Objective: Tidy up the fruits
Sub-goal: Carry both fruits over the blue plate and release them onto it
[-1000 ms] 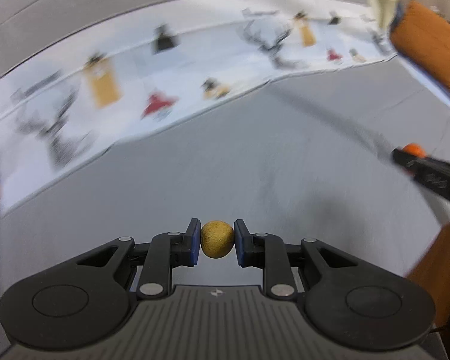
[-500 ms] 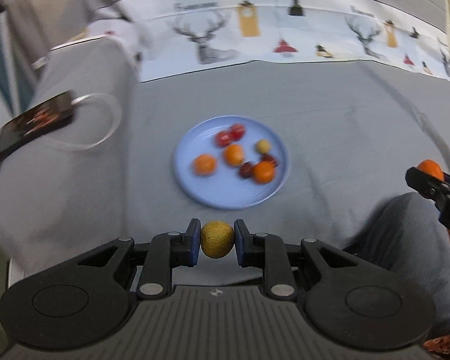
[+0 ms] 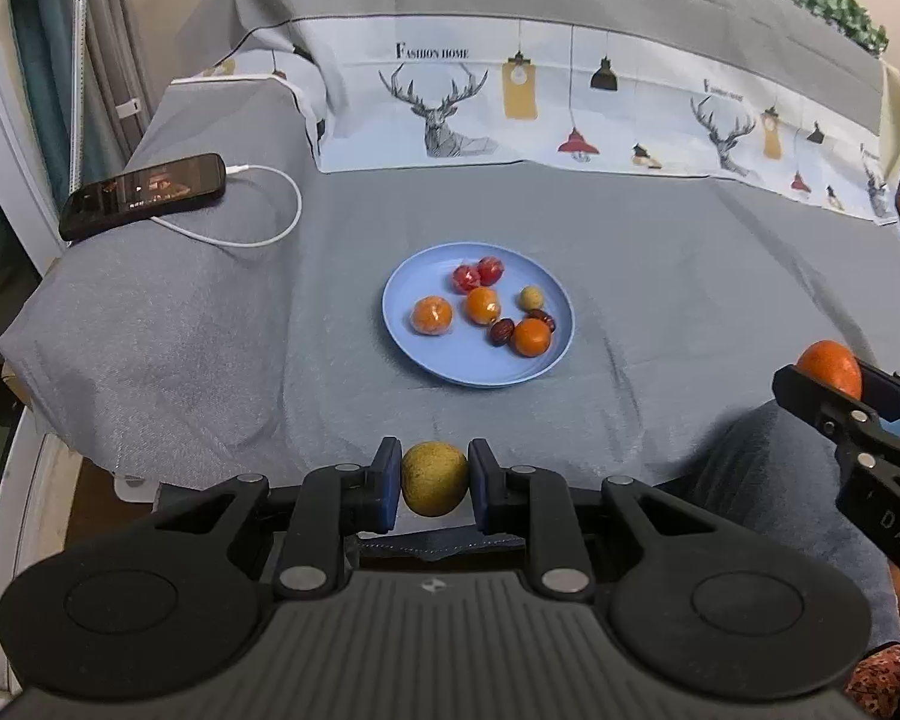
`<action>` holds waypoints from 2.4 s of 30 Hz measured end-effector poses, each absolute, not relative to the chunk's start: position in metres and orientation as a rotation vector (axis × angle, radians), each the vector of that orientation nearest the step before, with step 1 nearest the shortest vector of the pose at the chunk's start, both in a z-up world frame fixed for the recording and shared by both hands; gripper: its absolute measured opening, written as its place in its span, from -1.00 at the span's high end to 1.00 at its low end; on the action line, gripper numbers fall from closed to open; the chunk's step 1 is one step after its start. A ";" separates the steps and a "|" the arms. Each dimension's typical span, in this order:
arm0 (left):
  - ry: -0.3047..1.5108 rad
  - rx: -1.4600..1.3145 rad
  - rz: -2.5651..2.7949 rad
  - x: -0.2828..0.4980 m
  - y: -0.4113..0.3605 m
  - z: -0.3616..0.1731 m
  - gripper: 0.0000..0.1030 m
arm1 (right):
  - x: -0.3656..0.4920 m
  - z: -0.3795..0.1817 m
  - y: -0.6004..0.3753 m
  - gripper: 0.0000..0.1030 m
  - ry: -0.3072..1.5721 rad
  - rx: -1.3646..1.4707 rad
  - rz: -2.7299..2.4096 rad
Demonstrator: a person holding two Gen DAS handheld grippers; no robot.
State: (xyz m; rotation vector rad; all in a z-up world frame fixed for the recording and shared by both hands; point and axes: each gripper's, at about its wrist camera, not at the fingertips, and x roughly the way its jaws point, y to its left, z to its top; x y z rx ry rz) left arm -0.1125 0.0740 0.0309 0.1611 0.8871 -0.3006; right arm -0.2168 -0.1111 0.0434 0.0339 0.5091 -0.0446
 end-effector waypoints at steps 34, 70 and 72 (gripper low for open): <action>0.941 0.166 -0.360 -0.062 0.063 0.010 0.50 | -0.185 0.020 -0.107 0.29 0.604 0.018 -0.044; 1.082 0.250 -0.396 0.143 0.008 -0.113 0.50 | 0.021 -0.098 -0.095 0.29 0.849 -0.029 0.149; 1.066 0.256 -0.405 0.151 0.003 -0.116 0.50 | 0.028 -0.104 -0.095 0.29 0.862 -0.023 0.151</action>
